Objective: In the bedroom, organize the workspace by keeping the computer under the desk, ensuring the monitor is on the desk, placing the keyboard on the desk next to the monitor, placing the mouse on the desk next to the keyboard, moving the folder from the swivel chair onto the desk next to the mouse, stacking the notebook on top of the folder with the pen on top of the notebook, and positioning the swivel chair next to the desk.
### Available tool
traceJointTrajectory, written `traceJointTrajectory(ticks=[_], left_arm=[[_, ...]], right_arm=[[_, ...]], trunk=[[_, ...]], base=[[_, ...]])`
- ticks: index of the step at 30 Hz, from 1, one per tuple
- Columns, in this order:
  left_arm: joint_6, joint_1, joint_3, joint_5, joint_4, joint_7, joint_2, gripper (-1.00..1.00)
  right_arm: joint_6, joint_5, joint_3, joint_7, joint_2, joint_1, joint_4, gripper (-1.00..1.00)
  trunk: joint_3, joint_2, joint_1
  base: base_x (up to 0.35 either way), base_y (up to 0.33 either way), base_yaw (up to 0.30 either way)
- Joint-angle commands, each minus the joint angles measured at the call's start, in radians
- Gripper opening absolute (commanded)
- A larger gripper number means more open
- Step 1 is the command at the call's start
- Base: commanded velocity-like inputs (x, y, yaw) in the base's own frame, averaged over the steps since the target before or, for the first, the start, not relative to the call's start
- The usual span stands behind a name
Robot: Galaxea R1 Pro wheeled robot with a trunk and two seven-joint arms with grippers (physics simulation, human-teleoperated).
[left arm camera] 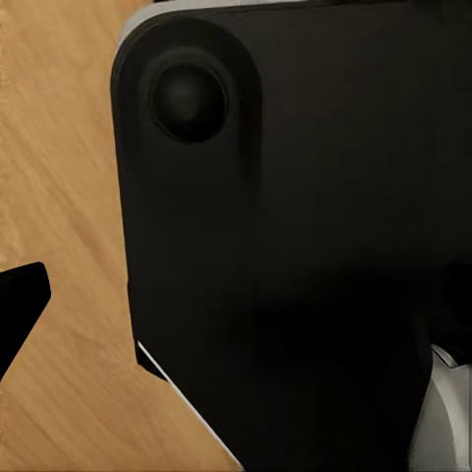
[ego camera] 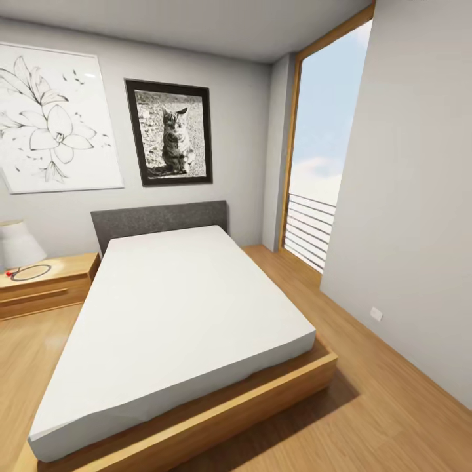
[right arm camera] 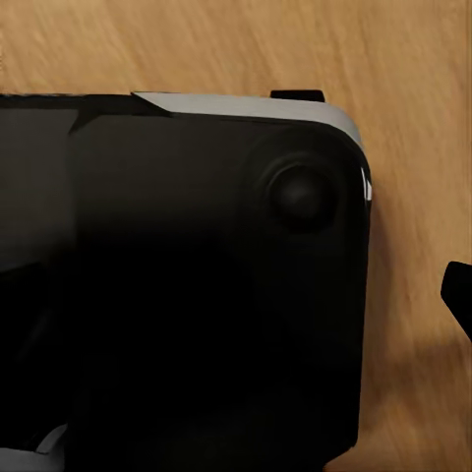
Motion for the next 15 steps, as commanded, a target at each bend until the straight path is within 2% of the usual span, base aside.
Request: traceJointTrajectory(ticks=[1,15], left_arm=[[0.0,0.0,0.0,0.0,-0.001,0.0,0.0,1.0],[0.0,0.0,0.0,0.0,-0.001,0.0,0.0,1.0]], right_arm=[[-0.003,0.0,0.0,0.0,0.0,-0.001,0.001,1.0],[-0.004,0.0,0.0,0.0,0.0,-0.001,0.0,1.0]], trunk=[[0.002,0.007,-0.004],[0.046,0.105,-0.058]], base=[[0.0,0.0,0.0],[0.0,0.0,0.0]])
